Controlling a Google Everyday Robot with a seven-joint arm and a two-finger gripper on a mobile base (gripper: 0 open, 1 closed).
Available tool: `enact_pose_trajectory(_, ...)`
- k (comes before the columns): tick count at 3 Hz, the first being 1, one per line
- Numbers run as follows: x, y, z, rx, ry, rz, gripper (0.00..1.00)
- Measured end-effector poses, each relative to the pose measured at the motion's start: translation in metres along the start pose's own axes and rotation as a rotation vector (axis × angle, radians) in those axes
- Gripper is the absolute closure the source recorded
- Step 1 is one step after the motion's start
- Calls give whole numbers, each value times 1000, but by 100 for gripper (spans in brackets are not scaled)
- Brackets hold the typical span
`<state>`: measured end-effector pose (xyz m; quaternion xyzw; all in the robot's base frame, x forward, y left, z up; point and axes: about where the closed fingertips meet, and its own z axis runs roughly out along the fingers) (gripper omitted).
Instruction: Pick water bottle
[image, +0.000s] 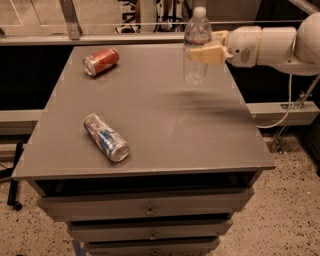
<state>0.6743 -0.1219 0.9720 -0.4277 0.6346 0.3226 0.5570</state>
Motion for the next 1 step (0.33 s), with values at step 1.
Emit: enact_pose_trajectory(1,-29,14,-8,-12,-7,-18,100)
